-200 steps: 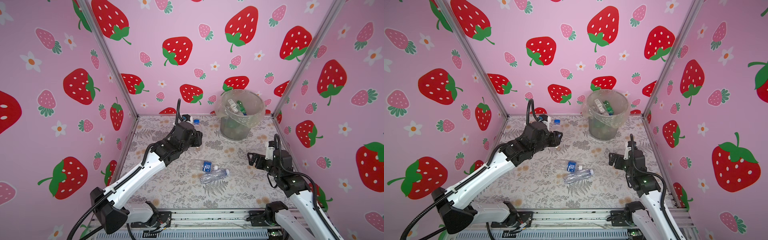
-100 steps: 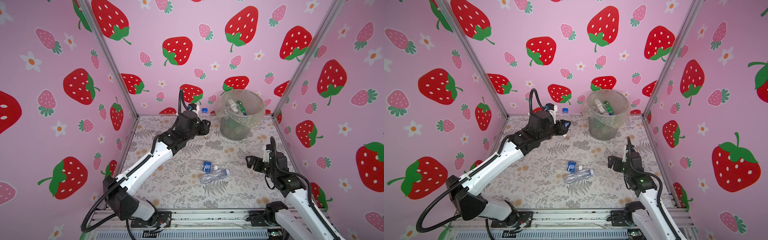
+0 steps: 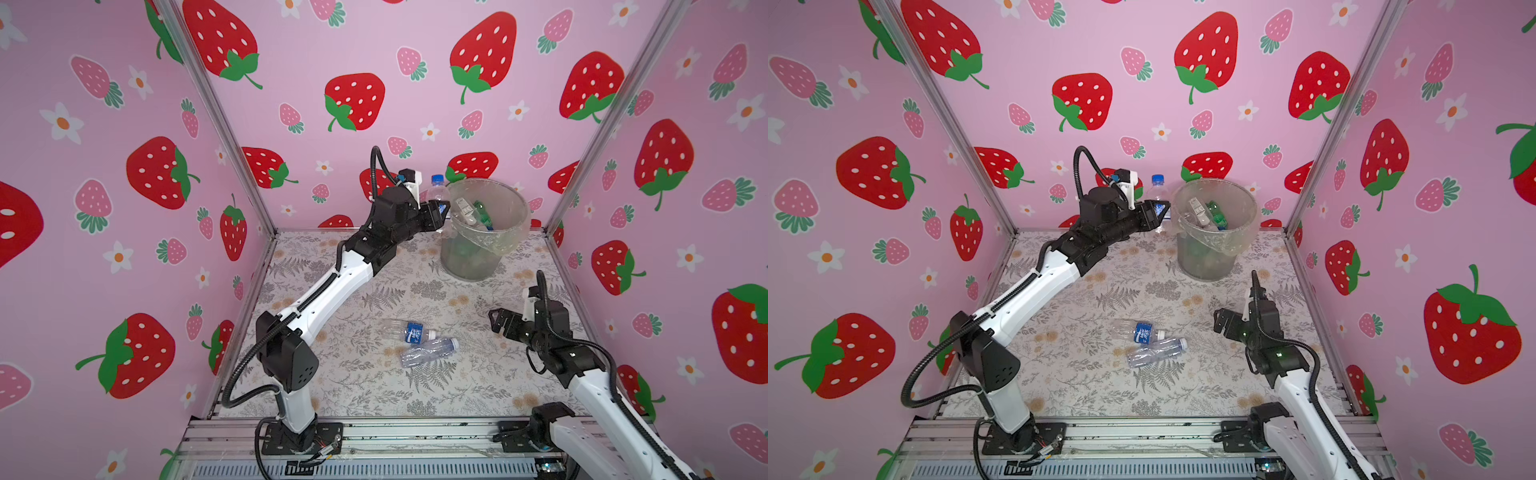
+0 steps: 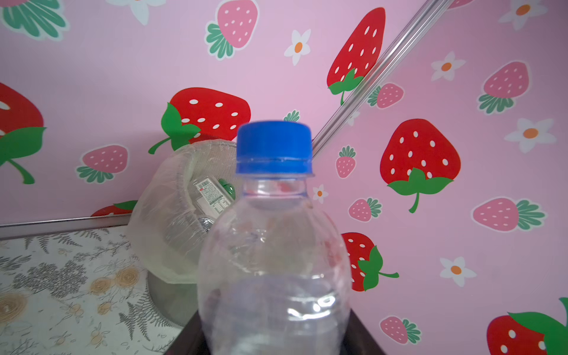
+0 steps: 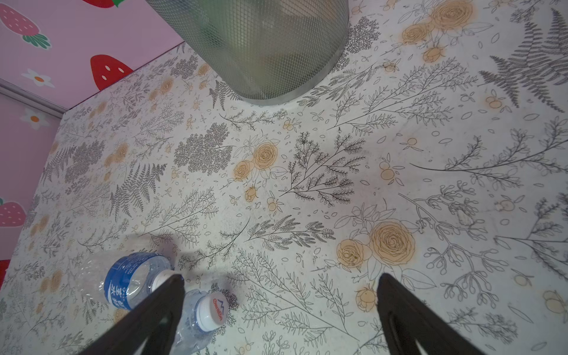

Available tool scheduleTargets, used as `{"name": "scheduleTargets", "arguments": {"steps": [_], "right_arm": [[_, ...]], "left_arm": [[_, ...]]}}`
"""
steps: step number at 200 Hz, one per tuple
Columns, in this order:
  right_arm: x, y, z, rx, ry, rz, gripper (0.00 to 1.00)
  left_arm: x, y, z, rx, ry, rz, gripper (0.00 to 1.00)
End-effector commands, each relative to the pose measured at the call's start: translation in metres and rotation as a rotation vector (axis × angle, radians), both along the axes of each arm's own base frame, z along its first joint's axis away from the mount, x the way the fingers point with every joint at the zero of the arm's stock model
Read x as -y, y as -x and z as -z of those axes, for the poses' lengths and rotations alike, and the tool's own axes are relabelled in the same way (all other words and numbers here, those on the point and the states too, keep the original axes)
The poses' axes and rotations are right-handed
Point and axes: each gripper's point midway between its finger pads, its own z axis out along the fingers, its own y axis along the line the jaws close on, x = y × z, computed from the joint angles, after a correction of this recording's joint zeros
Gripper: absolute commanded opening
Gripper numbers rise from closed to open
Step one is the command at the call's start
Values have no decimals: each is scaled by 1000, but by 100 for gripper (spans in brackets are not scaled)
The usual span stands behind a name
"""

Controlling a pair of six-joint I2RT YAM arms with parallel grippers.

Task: Throw the plastic bottles in the bin
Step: Throw the plastic bottle into the trash bin.

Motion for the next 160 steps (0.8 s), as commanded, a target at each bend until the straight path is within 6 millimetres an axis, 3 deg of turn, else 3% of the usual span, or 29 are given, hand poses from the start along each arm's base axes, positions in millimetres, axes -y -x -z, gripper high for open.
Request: {"name": "scheduleTargets", "arguments": {"steps": [1, 59, 104, 122, 139, 151, 156, 160], "right_arm": [[1, -6, -5, 26, -2, 13, 99], [1, -9, -6, 33, 25, 4, 99], [1, -10, 0, 22, 29, 2, 99], [0, -10, 2, 14, 27, 2, 99], [0, -9, 1, 9, 26, 1, 99], [2, -8, -1, 8, 30, 8, 99], [2, -7, -2, 10, 30, 9, 99], [3, -6, -3, 11, 31, 9, 99]], "left_arm": [[12, 1, -31, 51, 78, 64, 54], [-5, 8, -27, 80, 60, 17, 55], [-4, 12, -30, 87, 56, 25, 55], [9, 3, -39, 115, 66, 34, 56], [35, -16, -47, 162, 39, 36, 59], [54, -31, -52, 193, 25, 26, 69], [66, -42, -40, 191, 18, 31, 75], [71, -47, -43, 214, 36, 31, 79]]}}
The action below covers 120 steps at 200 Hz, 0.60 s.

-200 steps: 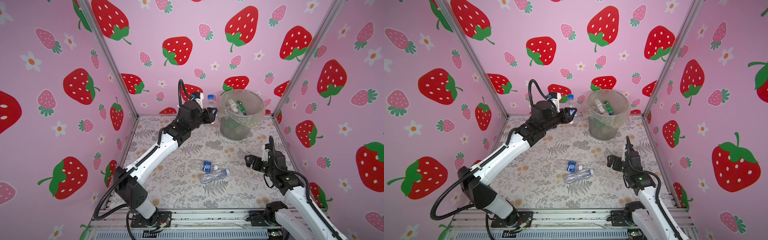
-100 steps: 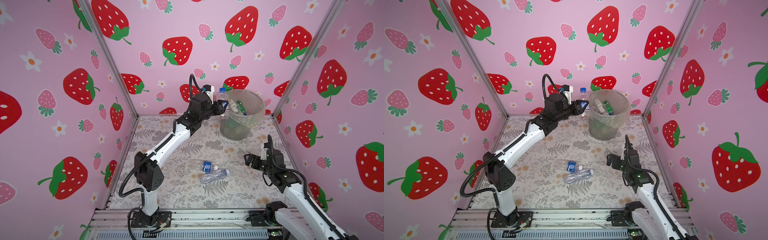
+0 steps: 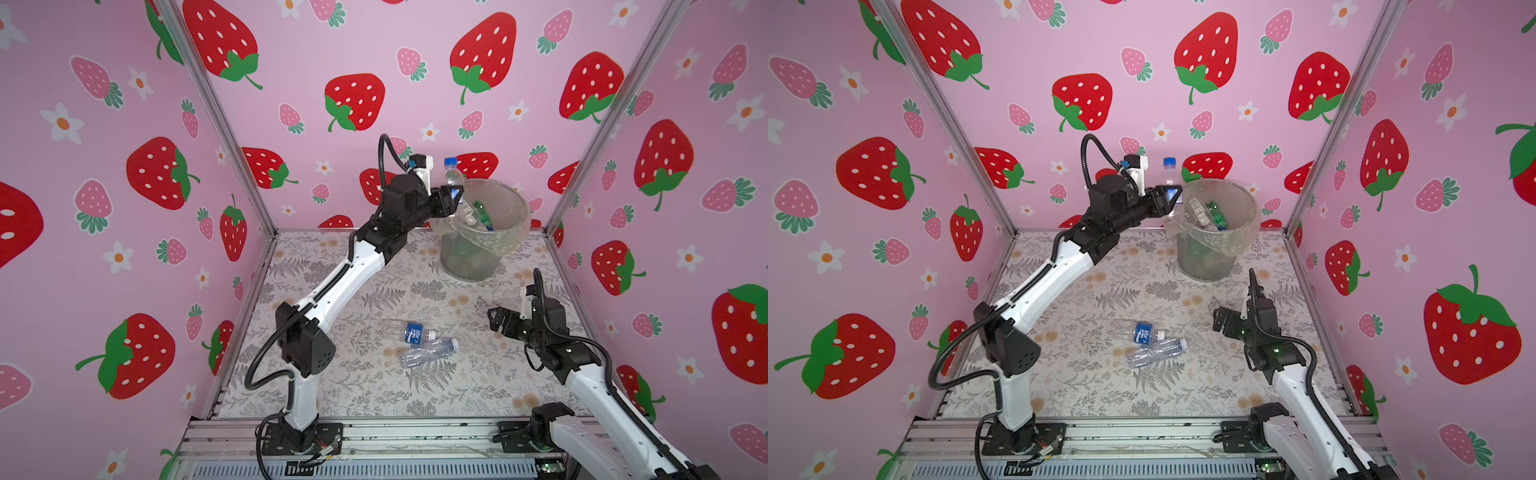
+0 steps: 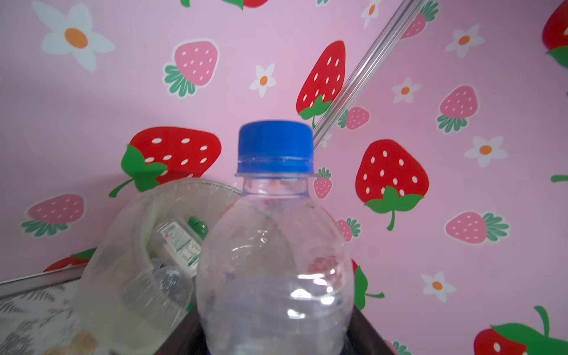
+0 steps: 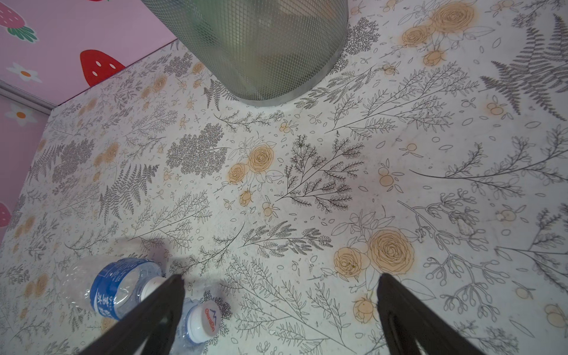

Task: Throw the plastic bottles in the bin
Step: Throw the plastic bottle into the trash bin.

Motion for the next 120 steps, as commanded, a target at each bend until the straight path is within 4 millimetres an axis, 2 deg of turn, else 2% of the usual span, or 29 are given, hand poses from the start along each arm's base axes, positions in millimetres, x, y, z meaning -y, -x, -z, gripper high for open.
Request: {"name": "scheduleTargets", "arguments": {"steps": [1, 10, 20, 31, 54, 70, 105, 120], "right_arm": [[3, 1, -9, 14, 7, 13, 99], [4, 2, -12, 22, 8, 18, 99], [7, 4, -13, 15, 12, 28, 99], [8, 7, -19, 23, 10, 33, 99], [11, 12, -27, 39, 4, 40, 99], [12, 14, -29, 47, -2, 43, 99], [9, 11, -26, 39, -14, 38, 99], [6, 10, -26, 39, -22, 30, 99]], "left_arm": [[34, -19, 2, 68, -16, 3, 80], [35, -33, 2, 87, 27, -43, 89], [37, -48, 17, 69, 63, -72, 98], [37, -56, 26, 46, 89, -67, 99], [32, -51, 32, 53, 60, -83, 99], [24, -38, 17, 70, 52, -72, 99], [11, 1, -33, 157, 57, -45, 99], [4, 15, -47, 188, 65, -42, 99]]}}
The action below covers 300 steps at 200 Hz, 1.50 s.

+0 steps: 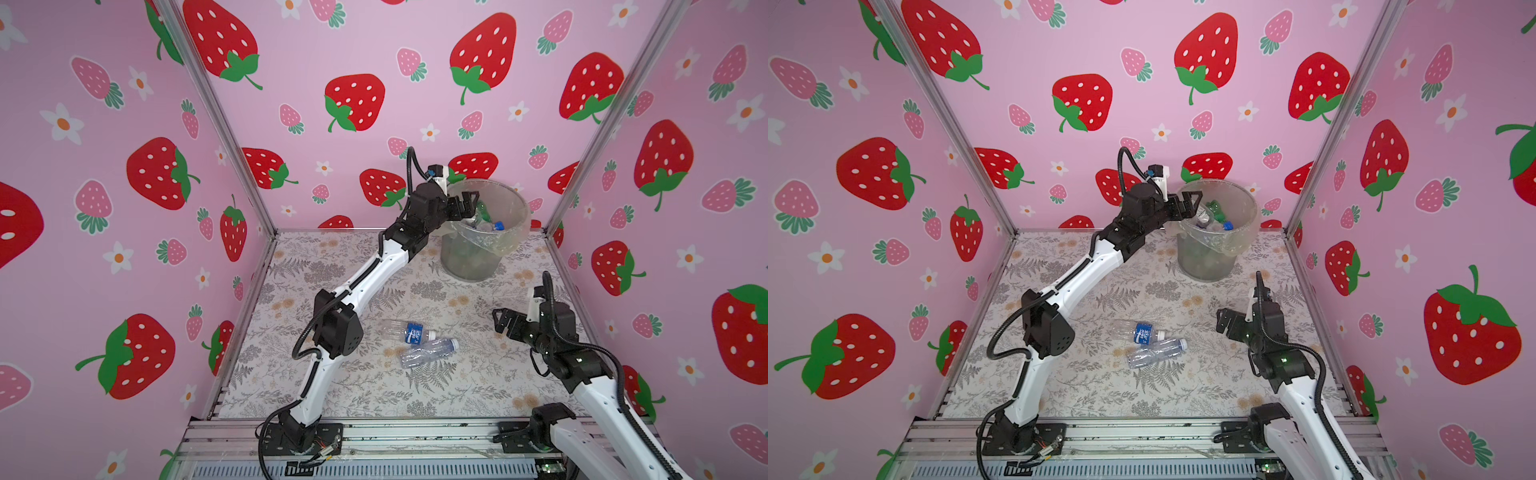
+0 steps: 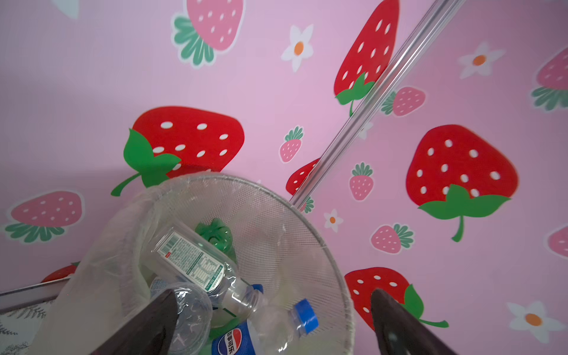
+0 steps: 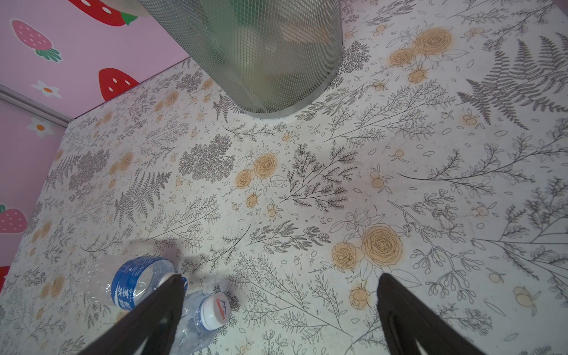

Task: Throw the plastic bottles in the bin
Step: Throw the plastic bottle into the trash bin, then pick up the plastic bottle from the center of the table.

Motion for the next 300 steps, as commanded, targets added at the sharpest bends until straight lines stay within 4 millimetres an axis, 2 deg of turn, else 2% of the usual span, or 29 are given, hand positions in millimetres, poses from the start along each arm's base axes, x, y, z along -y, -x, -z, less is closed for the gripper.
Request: {"name": "scheduleTargets", "arguments": {"steps": [1, 18, 35, 70, 102, 124, 148, 166, 198, 240, 300], "right_arm": [[-2, -2, -5, -1, -15, 3, 99], [-2, -2, -5, -4, -17, 1, 99], [-2, -1, -3, -7, -12, 0, 99], [2, 0, 6, -24, 5, 13, 99], [-2, -1, 7, -12, -23, 11, 99], [-5, -3, 7, -2, -57, 9, 100], [5, -2, 11, -1, -80, 96, 99], [5, 0, 9, 34, -141, 123, 99], [-2, 4, 19, -35, -169, 109, 99], [-13, 11, 31, -60, -227, 131, 99], [-33, 21, 45, -154, -260, 159, 99]], "left_arm": [[-17, 45, -91, 191, 94, 22, 99], [-26, 58, -102, 205, 97, 22, 99], [-36, 69, -106, 206, 68, 15, 99], [-57, 86, -82, 159, -55, -15, 99], [-77, 104, -44, 114, -140, -32, 99], [-100, 113, -16, 66, -189, -83, 99], [-123, 117, 30, -33, -237, -131, 99], [-142, 122, 66, -127, -267, -157, 99], [-181, 136, 114, -251, -306, -238, 99], [-217, 160, 144, -305, -383, -304, 99], [-250, 192, 180, -378, -447, -359, 99]]}}
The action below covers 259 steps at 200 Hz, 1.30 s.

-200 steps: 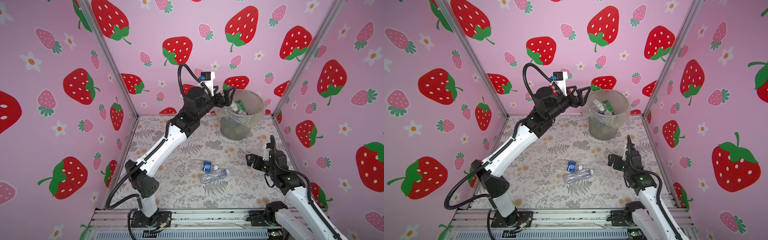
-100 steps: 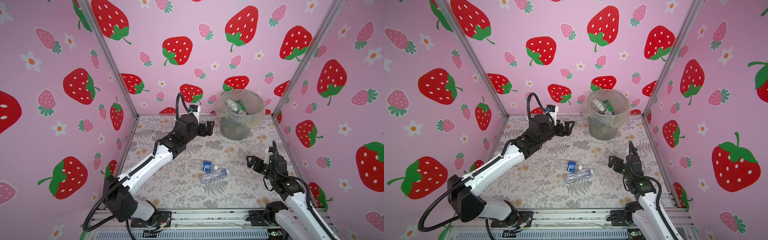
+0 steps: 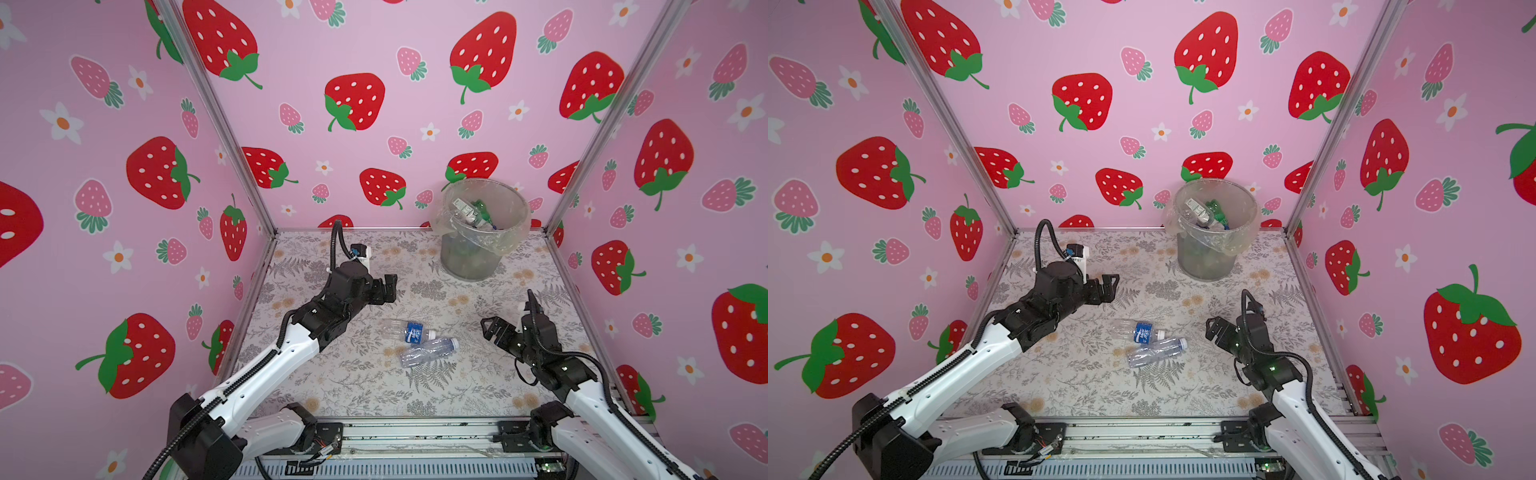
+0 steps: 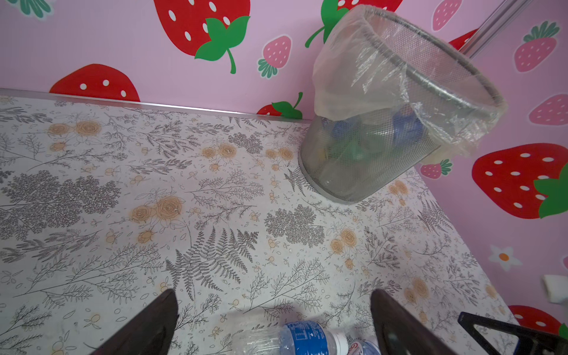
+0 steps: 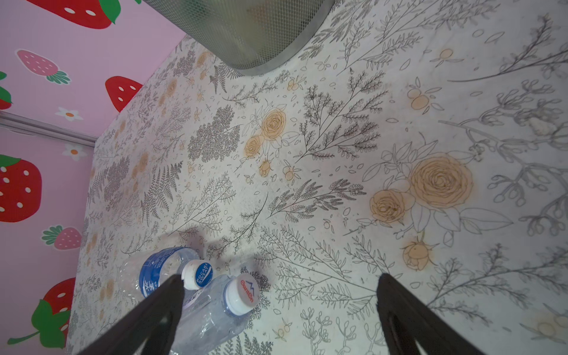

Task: Throw the plastic bottles in the bin
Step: Pick up the plastic bottle from the center of the table.

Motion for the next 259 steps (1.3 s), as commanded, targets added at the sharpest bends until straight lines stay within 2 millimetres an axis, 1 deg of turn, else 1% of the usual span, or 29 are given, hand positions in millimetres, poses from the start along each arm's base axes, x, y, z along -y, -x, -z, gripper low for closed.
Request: {"name": "scheduleTargets", "arguments": {"steps": [1, 19, 38, 67, 78, 79, 86, 131, 138, 179, 211, 238, 259], "right_arm": [[-1, 0, 1, -32, -38, 70, 99], [-10, 4, 4, -51, -34, 60, 99], [-23, 7, 4, -64, -23, 34, 99], [-47, 11, 9, -90, 2, -33, 99], [-51, 12, 10, -88, 17, -42, 99], [-51, 12, 14, -99, 27, -42, 99], [-53, 12, 19, -109, 44, -49, 99], [-70, 18, 31, -144, 75, -85, 100], [-72, 20, 35, -157, 78, -91, 98], [-91, 25, 40, -180, 81, -109, 96], [-109, 25, 40, -184, 77, -130, 95], [-123, 26, 48, -207, 79, -149, 93], [-132, 26, 54, -230, 77, -166, 93]], "left_arm": [[-22, 10, 22, -55, -50, -72, 99], [-35, 17, 30, -75, -73, -110, 99], [-43, 23, 36, -90, -88, -133, 99], [-55, 25, 44, -109, -122, -176, 99], [-59, 27, 48, -122, -137, -184, 99], [-59, 27, 49, -123, -137, -185, 99], [-59, 27, 50, -125, -138, -180, 99], [-66, 32, 64, -138, -118, -185, 99], [-67, 32, 65, -140, -114, -188, 99], [-63, 33, 79, -164, -91, -176, 99], [-64, 33, 83, -178, -109, -174, 99], [-60, 33, 85, -183, -93, -162, 99], [-62, 34, 88, -191, -91, -170, 99]]}}
